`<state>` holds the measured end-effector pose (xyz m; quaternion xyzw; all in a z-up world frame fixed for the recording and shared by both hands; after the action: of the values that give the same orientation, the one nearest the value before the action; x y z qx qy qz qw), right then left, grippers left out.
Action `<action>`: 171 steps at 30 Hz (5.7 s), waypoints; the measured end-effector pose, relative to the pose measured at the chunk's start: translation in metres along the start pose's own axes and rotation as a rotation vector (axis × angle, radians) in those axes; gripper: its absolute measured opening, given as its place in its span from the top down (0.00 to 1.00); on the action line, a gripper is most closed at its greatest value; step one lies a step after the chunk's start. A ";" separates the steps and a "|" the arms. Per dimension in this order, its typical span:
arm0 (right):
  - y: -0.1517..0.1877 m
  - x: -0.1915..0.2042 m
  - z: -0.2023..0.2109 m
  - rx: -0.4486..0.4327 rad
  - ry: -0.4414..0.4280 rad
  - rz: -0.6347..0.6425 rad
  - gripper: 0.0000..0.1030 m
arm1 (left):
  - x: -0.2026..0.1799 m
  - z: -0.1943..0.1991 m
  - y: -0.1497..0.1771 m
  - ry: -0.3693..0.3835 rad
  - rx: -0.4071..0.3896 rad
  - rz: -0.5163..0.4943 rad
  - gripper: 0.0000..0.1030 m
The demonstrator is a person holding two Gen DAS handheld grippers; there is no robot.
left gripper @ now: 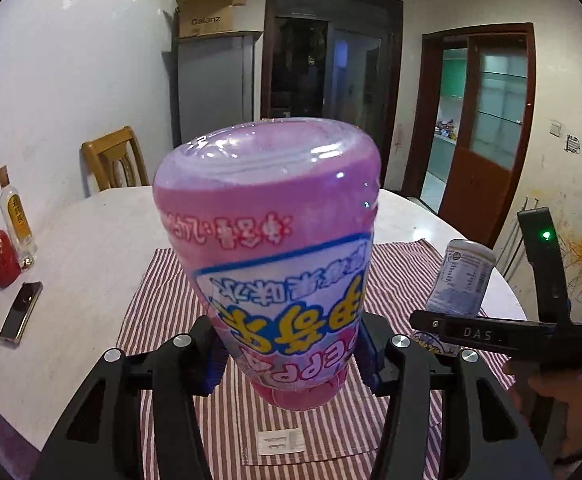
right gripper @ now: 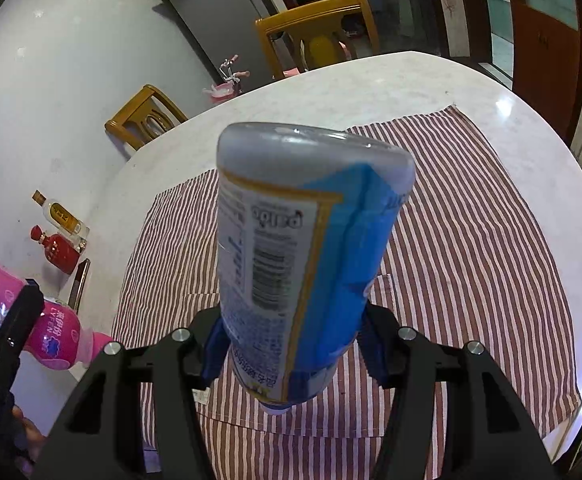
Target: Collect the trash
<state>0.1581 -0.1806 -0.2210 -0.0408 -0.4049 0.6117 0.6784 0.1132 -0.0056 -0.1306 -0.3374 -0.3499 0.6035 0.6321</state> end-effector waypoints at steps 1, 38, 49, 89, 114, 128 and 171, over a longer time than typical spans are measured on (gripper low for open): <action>0.001 -0.002 0.002 -0.003 -0.001 -0.006 0.47 | -0.002 0.002 -0.001 0.003 -0.003 -0.006 0.51; 0.275 -0.382 0.336 -0.351 0.714 -0.805 0.47 | -0.378 0.139 0.058 0.677 -0.136 -0.527 0.51; 0.322 -0.427 0.321 -0.254 0.780 -0.933 0.16 | -0.434 0.162 0.090 0.764 -0.101 -0.645 0.51; 0.309 -0.404 0.389 -0.571 0.675 -0.947 0.15 | -0.600 0.122 0.284 0.884 0.181 -0.967 0.08; 0.178 -0.274 0.329 -0.557 0.554 -0.586 0.12 | -0.430 0.079 0.126 0.704 0.046 -0.634 0.06; 0.033 -0.093 0.187 -0.408 0.260 -0.112 0.08 | -0.166 0.023 0.004 0.171 -0.097 -0.242 0.06; 0.007 0.085 0.129 -0.452 0.096 0.287 0.05 | 0.020 0.061 -0.041 -0.127 -0.196 0.030 0.06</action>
<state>0.0688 -0.1620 -0.0957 -0.2772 -0.4884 0.5932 0.5769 0.0835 0.0131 -0.0631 -0.3640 -0.4414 0.5961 0.5634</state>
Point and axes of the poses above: each gripper's, at about its wrist camera, not at the fingertips, and z roughly against the way its jaws point, x to its left, y to its underside, the point moved 4 cm from there along -z, roughly the way its jaws point, and after that the axes turned 11 degrees about -y, right-handed, at the moved point
